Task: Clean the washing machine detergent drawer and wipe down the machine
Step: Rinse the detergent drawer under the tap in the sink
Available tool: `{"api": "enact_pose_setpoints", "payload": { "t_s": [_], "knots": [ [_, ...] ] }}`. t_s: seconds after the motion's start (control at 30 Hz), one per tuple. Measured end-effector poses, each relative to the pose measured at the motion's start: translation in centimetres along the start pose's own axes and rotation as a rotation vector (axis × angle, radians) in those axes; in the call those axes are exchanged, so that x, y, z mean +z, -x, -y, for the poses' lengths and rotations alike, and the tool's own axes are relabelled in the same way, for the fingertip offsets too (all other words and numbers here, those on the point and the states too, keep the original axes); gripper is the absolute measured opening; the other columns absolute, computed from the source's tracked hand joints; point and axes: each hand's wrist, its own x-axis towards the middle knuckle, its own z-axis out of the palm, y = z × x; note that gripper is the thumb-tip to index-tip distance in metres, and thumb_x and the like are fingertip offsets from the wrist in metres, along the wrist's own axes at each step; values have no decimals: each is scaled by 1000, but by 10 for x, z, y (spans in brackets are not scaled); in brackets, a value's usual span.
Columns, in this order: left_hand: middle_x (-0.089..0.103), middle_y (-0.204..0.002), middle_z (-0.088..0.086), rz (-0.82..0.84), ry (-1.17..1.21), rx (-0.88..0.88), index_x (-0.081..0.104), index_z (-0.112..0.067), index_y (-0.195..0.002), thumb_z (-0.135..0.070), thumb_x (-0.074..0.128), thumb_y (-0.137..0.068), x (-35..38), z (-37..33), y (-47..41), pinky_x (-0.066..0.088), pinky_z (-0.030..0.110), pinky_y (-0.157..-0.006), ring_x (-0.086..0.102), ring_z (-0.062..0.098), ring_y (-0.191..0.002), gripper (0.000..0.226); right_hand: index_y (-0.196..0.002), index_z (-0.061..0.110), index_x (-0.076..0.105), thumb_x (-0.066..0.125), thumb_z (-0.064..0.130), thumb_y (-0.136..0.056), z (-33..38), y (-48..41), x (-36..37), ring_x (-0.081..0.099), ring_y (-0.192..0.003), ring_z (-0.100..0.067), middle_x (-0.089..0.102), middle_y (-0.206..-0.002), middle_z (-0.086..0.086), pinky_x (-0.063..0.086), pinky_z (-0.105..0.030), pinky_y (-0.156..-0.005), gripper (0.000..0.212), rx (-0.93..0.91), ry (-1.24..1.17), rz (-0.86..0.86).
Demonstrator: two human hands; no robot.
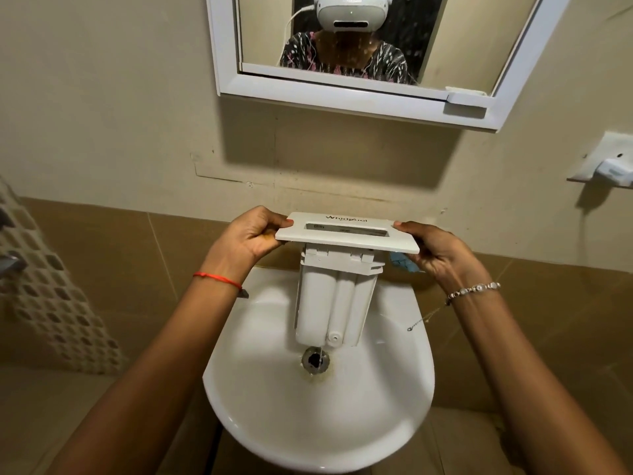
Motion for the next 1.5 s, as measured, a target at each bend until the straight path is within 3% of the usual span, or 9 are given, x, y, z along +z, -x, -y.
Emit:
{"api": "enact_pose_setpoints", "payload": {
  "t_s": [0.17,0.37,0.5,0.7,0.87,1.07,1.17,1.37,1.5],
  "knots": [
    [53,-117,26,18,5,6,48,11,-87,15,25,-91,2,-3,5,47,29,-73,48,33,-120,24,-84,-7,57,58,-3,-84,6,8,4,68,-52,-18,62,-86,-19,53,-22,-42,4,-39,4,-7],
    [68,-63,20,28,26,31,51,13,-88,15,28,-90,-6,-12,4,57,25,-54,69,26,-54,24,-87,-8,58,61,-5,-81,20,31,12,68,-70,-23,64,-92,-21,58,-29,-64,6,-136,57,82],
    [60,-85,22,40,29,51,50,10,-88,17,27,-90,0,-7,6,57,25,-56,64,30,-70,24,-83,-6,57,58,-6,-84,21,28,8,69,-60,-19,64,-86,-19,58,-24,-58,1,-89,34,72],
    [56,-95,23,-8,-6,47,50,10,-88,18,28,-89,1,-2,2,45,31,-91,56,33,-95,23,-82,-8,58,56,-10,-83,8,24,2,68,-54,-19,69,-62,-14,57,-26,-51,3,-43,83,61],
    [57,-91,22,-5,-15,10,52,11,-89,20,33,-88,2,4,-1,54,33,-68,57,31,-93,20,-83,-7,61,59,-9,-80,7,21,-1,69,-58,-18,70,-66,-13,54,-29,-72,4,5,123,76],
    [56,-103,27,5,-51,0,49,11,-108,20,32,-88,3,2,0,52,36,-70,52,37,-114,28,-87,-8,61,59,-10,-79,6,28,-3,69,-56,-16,71,-66,-12,58,-24,-57,9,18,173,82],
    [51,-124,29,-12,-59,-1,44,11,-120,21,32,-87,3,1,2,52,36,-66,47,38,-124,36,-85,-7,62,60,-10,-77,4,32,-4,68,-55,-16,71,-65,-11,58,-23,-56,9,8,180,63],
    [55,-118,28,19,-94,-37,49,11,-106,20,32,-88,1,3,12,52,37,-72,49,38,-120,26,-84,-6,63,68,-5,-58,-1,43,-5,68,-58,-16,71,-70,-11,56,-27,-68,27,-43,201,42],
    [56,-104,26,14,-143,5,50,14,-103,21,37,-85,-3,3,19,54,39,-64,69,31,-68,23,-84,-7,62,62,-12,-73,-6,54,-3,68,-57,-15,70,-69,-10,57,-25,-62,12,-102,201,26]
  ]
}}
